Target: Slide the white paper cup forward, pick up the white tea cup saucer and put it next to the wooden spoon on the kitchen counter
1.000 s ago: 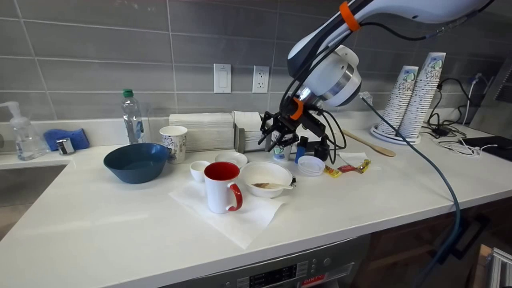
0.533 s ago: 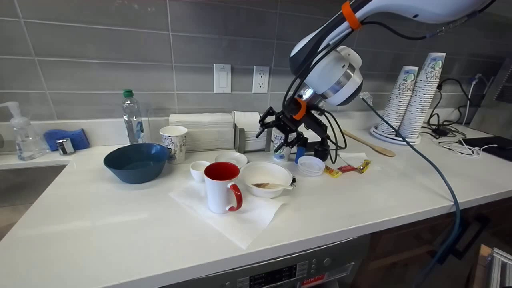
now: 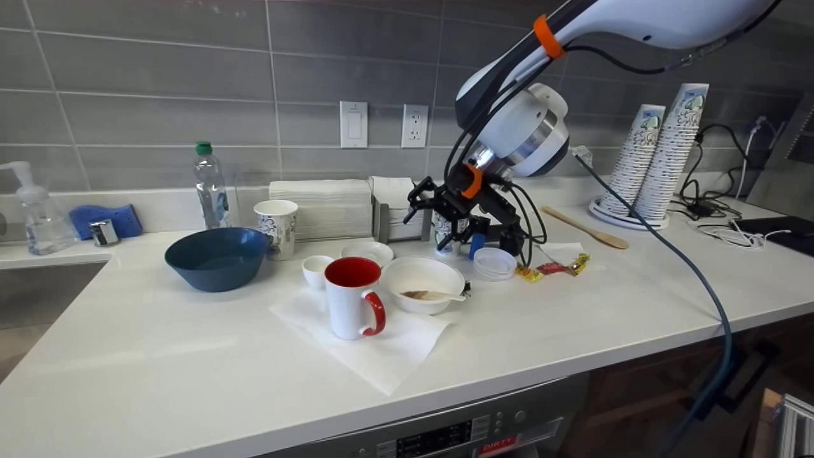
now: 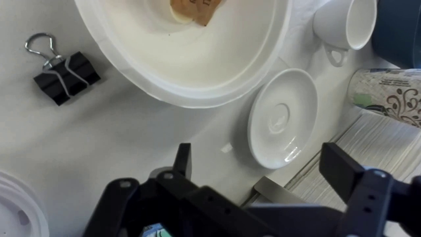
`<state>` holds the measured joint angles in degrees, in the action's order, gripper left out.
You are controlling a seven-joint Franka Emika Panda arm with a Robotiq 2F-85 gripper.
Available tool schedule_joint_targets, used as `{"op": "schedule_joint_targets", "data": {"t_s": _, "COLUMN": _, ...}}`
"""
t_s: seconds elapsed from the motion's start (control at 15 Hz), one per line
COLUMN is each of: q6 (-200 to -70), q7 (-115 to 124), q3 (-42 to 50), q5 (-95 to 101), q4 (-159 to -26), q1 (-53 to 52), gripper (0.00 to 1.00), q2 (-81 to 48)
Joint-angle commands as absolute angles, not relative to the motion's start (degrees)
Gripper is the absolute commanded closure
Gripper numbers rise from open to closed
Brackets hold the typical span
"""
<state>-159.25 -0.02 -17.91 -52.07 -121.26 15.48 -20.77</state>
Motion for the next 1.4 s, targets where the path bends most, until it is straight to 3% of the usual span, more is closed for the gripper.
{"op": "schedule_joint_targets", "data": {"t_s": 0.0, "q6": -159.2, "q7": -2.6, "q3": -19.1, "q5": -53.9, "q4": -116.0, "q1": 16.2, "gripper": 0.0, "q2": -27.3}}
{"op": "schedule_joint_targets", "data": {"t_s": 1.33, "q6": -162.0, "q7": -10.4, "q3": -26.1, "q5": -56.7, "q4": -105.6, "q1": 19.8, "gripper": 0.0, "q2": -39.3}}
